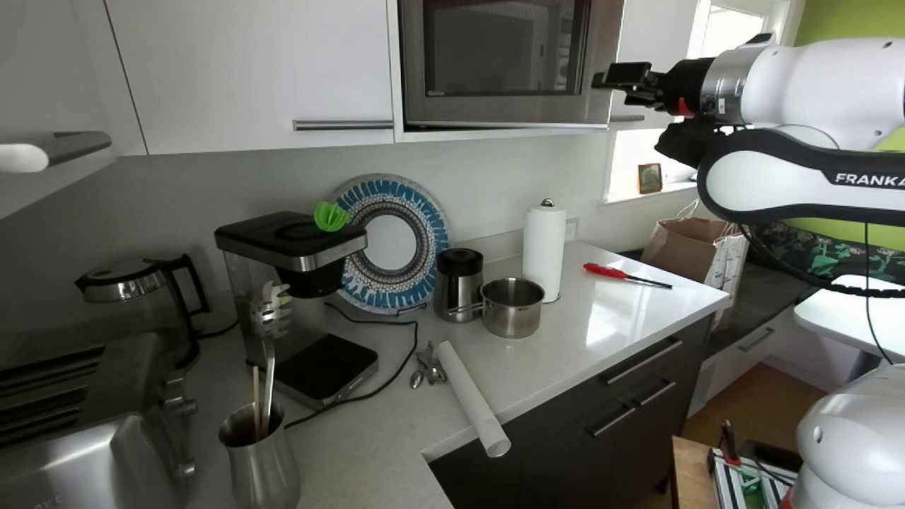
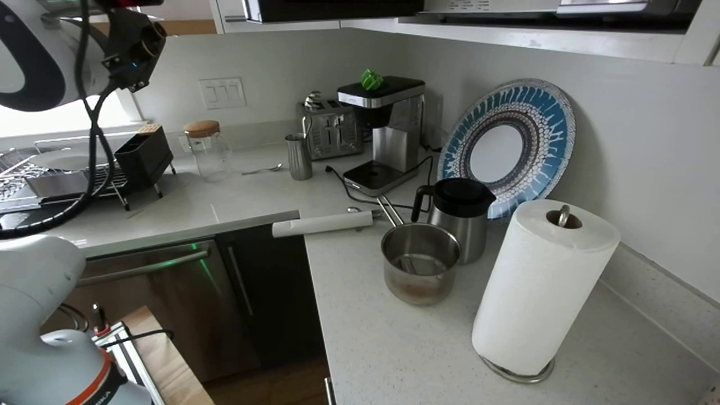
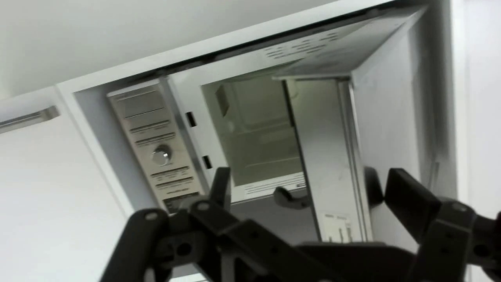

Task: Close the microwave door

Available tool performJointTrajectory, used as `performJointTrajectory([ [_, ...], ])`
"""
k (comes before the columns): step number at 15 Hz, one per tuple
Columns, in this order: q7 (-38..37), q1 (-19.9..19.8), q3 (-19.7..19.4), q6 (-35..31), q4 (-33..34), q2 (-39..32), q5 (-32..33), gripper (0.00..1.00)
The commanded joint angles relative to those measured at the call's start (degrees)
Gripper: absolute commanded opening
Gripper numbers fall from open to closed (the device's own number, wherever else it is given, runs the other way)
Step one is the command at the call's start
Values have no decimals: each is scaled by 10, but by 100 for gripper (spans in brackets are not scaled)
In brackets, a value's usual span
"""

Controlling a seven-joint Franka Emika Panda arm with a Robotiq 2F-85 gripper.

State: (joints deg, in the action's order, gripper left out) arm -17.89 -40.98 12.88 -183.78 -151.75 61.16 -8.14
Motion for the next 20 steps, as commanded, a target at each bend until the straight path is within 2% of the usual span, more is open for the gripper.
performJointTrajectory([
  [1, -24, -114, 21, -20, -23, 22, -20, 100],
  [3, -41, -184, 42, -23, -20, 16, -31, 100],
  [5, -47, -205, 44, 17, -9, 9, -41, 100],
  [6, -53, -228, 51, 21, -6, 5, -43, 100],
  [7, -54, -217, 44, 31, 0, -6, -43, 100],
  [8, -27, -157, 13, 51, 0, -11, -30, 100],
  [9, -16, -114, -2, 70, -3, -5, -26, 100],
  [10, -41, -189, 30, 37, -6, -3, -26, 100],
  [13, -27, -121, 7, 50, -11, 2, -20, 100],
  [14, -28, -111, 8, 44, -4, -11, -21, 100],
  [16, -5, -59, -16, 36, 19, -51, -17, 100],
  [17, -4, -48, -20, 38, 30, -64, -18, 88],
  [18, -11, -58, -10, 31, 38, -74, -18, 74],
  [20, -21, -66, 0, 24, 53, -90, -19, 58],
])
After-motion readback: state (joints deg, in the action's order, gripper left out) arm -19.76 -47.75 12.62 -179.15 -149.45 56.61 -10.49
